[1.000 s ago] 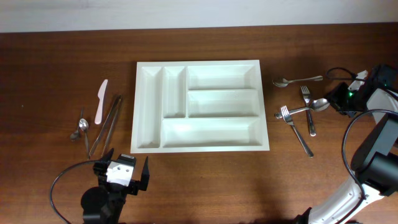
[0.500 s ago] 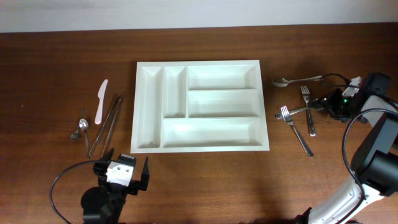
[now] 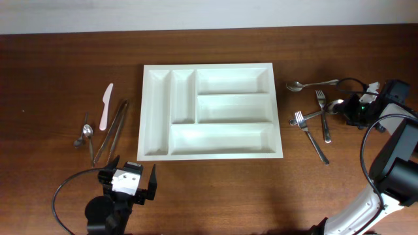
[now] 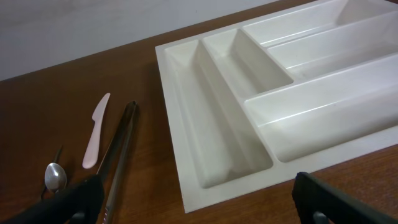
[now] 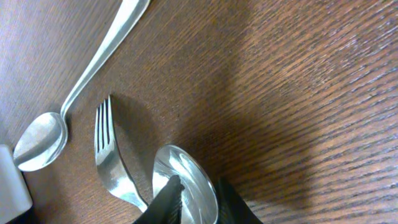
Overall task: Pack container
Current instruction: 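Lift the spoon with the right gripper toward the tray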
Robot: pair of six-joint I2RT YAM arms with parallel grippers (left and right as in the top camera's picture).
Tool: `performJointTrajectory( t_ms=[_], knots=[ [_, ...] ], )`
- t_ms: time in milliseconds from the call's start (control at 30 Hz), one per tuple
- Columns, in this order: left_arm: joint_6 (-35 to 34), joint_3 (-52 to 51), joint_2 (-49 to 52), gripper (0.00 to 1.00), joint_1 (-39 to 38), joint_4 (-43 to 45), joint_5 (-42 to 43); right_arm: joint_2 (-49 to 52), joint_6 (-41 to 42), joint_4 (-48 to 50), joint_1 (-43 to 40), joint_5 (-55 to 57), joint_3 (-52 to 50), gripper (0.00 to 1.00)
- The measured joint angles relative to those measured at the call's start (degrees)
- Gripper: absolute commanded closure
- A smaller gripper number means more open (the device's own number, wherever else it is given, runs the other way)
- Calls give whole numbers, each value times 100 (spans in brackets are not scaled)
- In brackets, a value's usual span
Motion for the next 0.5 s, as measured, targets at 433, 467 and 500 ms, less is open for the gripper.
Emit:
performJointTrajectory(
  t_ms=[433,467,500],
  knots=[
    [0,0,-2,1,0,0,0,2,28,114,2,-46,-31,96],
    [0,-2,-2,1,0,0,0,2,35,122,2,-68,-31,96],
    [0,0,-2,1,0,0,0,2,42,127,2,-74,-31,96]
  ],
)
